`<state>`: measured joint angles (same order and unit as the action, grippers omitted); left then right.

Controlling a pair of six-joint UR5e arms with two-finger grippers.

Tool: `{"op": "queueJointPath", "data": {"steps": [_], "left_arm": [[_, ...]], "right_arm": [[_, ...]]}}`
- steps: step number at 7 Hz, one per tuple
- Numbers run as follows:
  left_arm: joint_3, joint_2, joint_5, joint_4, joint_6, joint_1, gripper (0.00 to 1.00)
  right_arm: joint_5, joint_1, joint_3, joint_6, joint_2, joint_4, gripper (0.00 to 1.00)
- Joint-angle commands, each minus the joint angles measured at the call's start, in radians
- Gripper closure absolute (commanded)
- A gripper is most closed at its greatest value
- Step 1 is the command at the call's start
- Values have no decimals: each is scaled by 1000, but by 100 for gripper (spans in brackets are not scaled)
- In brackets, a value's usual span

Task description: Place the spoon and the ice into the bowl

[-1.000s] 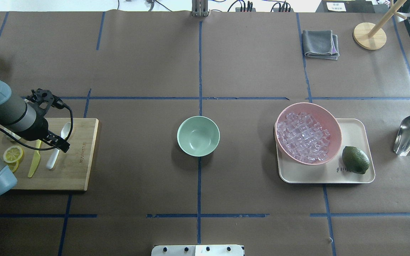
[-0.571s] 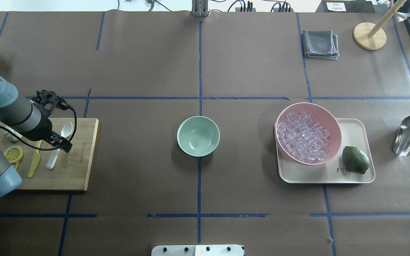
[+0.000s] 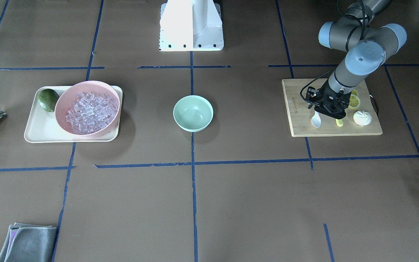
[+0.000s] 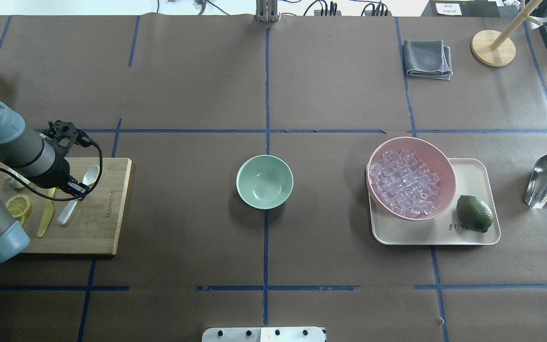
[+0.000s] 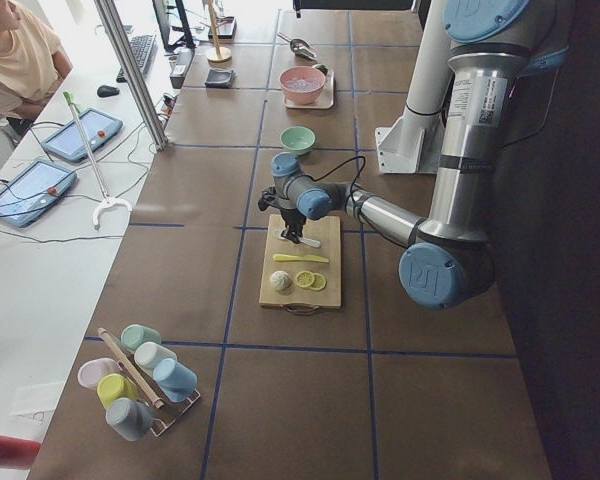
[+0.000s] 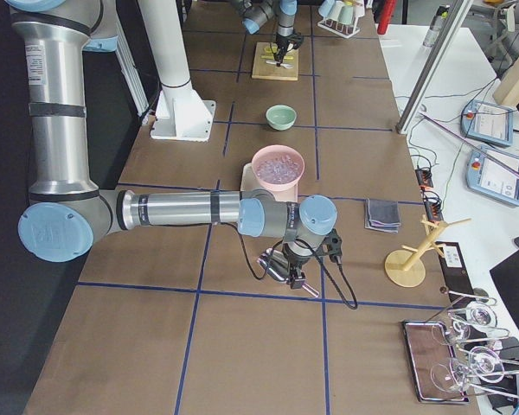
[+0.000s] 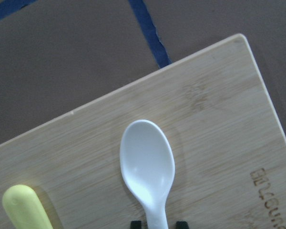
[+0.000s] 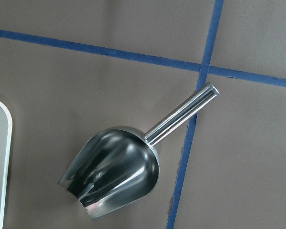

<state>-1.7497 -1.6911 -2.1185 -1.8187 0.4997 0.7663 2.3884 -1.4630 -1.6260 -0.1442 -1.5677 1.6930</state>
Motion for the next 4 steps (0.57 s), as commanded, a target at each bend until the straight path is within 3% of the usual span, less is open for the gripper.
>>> {"op": "queueJointPath", "data": {"steps": [1, 4], "left_arm": [[-23, -8, -9, 1, 32, 1, 100], [-62, -224, -58, 18, 491, -48, 100]], "right_arm": [[0, 0, -2, 0, 0, -1, 1], [2, 0, -11, -2, 8, -1, 1]]}}
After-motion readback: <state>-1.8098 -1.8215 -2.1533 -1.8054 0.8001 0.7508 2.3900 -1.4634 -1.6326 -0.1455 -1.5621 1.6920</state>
